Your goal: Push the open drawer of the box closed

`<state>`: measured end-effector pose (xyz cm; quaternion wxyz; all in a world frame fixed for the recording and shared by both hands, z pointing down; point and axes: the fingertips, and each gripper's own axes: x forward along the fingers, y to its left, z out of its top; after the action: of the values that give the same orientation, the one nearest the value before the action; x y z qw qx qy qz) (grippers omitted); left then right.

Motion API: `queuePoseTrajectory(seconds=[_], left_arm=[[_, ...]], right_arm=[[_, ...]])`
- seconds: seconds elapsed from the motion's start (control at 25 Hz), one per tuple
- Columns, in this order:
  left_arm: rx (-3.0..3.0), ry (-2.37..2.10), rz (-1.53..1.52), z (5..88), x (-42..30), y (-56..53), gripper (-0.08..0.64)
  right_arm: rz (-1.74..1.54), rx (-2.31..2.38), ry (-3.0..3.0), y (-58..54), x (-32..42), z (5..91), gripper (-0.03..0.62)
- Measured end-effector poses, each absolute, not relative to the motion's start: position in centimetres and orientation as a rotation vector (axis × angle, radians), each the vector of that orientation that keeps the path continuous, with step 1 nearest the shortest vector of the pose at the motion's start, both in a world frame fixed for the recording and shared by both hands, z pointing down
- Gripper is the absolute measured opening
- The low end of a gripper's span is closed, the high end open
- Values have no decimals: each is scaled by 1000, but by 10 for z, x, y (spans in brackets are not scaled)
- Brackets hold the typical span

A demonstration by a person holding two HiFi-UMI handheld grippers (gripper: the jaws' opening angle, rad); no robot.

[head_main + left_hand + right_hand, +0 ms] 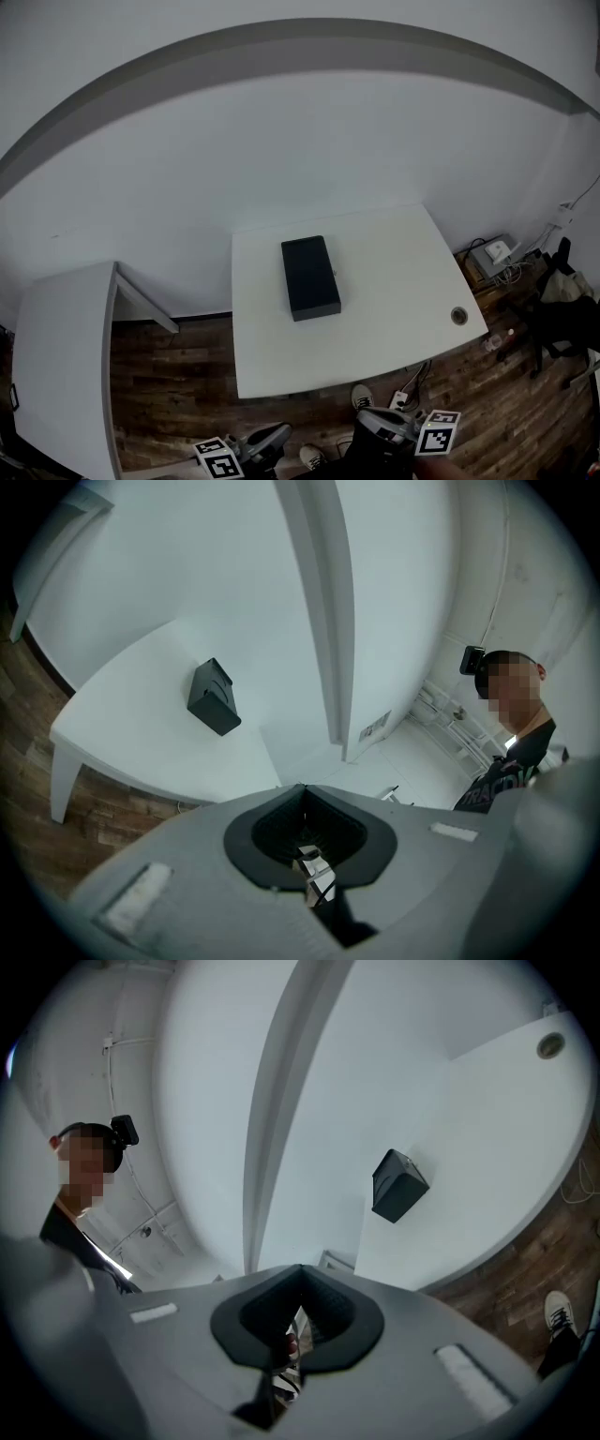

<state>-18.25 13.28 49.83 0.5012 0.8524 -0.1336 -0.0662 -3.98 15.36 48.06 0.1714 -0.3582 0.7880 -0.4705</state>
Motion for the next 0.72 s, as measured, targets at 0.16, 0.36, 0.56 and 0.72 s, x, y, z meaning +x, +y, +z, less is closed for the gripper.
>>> queuePoseTrajectory(seconds=[0.16,0.36,0.56,0.72], left_arm=[[2041,-288,-165,500,-190,151,2],[2036,-278,-165,497,-196,159,2],[2010,-279,-220,492,-200,154,2],[1995,-271,-238,492,-200,154,2]], right_arm=[[-1330,-1022,2231,174,-59,479,3],[-1312,-1010,2260,182,-74,473,3],[-1324,-994,2259,185,-81,472,3],[-1317,-992,2270,187,-83,472,3]])
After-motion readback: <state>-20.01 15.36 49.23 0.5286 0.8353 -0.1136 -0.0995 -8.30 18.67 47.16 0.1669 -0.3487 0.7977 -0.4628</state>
